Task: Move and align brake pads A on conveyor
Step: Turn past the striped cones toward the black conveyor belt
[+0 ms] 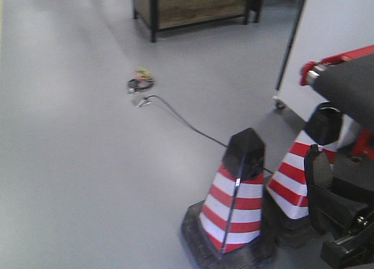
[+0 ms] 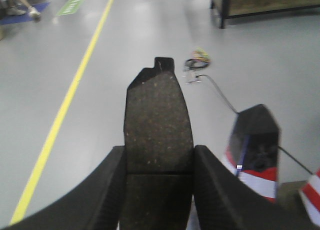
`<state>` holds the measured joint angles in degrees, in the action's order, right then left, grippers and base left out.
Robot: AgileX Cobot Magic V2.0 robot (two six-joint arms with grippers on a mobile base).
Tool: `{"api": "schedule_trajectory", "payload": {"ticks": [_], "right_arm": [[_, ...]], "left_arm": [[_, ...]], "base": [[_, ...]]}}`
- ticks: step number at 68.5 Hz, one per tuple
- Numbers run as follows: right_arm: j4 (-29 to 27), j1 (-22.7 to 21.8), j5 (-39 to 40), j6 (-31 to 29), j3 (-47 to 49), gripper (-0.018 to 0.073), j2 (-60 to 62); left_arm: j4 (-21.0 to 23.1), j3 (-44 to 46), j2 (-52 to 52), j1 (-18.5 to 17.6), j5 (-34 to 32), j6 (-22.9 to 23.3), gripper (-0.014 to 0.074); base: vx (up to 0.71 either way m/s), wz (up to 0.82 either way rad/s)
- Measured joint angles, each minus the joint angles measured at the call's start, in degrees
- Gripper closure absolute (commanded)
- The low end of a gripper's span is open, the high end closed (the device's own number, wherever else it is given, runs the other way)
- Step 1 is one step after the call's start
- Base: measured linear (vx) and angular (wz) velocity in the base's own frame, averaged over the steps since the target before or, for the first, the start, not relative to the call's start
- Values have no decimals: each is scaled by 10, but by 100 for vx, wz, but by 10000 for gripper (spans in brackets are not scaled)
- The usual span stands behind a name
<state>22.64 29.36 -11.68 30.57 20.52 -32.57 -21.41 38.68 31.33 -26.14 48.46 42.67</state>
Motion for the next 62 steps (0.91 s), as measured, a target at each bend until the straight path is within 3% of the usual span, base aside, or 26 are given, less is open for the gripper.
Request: {"api": "schedule_trajectory", "payload": {"ticks": [62], "right_arm": [[0, 0, 0, 0, 0, 437, 0]], "left_arm": [[-1, 0, 0, 0, 0, 0, 566]], "base": [[26, -72]]}}
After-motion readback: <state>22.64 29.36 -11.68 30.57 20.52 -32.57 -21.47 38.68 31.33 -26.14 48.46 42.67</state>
